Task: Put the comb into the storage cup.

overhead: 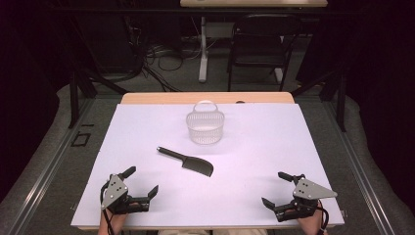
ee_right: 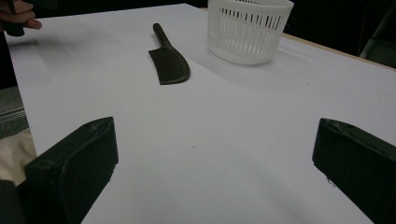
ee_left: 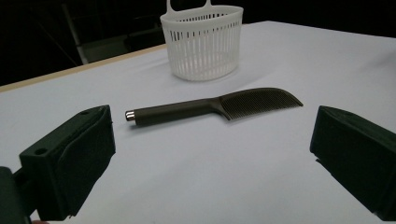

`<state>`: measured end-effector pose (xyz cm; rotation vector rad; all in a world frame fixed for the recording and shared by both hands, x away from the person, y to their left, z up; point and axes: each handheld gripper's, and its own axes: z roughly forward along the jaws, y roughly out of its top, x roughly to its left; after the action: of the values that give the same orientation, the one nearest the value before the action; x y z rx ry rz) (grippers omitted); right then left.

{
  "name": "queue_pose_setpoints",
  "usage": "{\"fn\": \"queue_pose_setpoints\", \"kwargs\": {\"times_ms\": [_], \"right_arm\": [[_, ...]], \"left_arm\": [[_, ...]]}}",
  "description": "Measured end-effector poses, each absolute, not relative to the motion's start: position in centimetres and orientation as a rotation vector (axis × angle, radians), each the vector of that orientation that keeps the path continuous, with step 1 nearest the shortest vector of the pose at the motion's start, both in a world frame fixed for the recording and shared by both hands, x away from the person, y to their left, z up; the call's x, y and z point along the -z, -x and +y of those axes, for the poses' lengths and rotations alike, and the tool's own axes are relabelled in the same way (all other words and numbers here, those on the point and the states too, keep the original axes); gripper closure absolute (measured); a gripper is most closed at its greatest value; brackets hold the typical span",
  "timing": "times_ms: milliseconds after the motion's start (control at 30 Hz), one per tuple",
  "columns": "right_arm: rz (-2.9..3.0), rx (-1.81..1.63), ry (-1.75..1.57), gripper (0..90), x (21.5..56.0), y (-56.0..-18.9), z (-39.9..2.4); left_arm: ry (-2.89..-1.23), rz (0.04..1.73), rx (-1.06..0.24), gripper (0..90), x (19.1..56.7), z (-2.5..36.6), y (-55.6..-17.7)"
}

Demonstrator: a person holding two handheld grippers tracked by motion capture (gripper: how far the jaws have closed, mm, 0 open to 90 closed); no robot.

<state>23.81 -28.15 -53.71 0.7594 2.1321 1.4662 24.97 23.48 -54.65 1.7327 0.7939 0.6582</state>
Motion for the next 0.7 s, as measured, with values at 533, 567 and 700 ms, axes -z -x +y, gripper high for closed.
{"fn": "queue_pose_setpoints", "kwargs": {"times_ms": [533, 567, 700], "right_arm": [[2.146, -1.459, -0.751, 0.0, 53.8, -24.0, -27.9], [2.150, -1.455, -0.755, 0.0, 53.8, -24.0, -27.9], [2.150, -1.454, -0.757, 0.1, 53.8, -24.0, -28.0]], "left_arm": [[-1.756, 0.797, -0.666, 0.1, 54.4, 22.8, -26.1], [-1.768, 0.801, -0.663, 0.1, 54.4, 22.7, -26.3], [-1.769, 0.805, -0.652, 0.1, 54.3, 22.6, -26.5]]}}
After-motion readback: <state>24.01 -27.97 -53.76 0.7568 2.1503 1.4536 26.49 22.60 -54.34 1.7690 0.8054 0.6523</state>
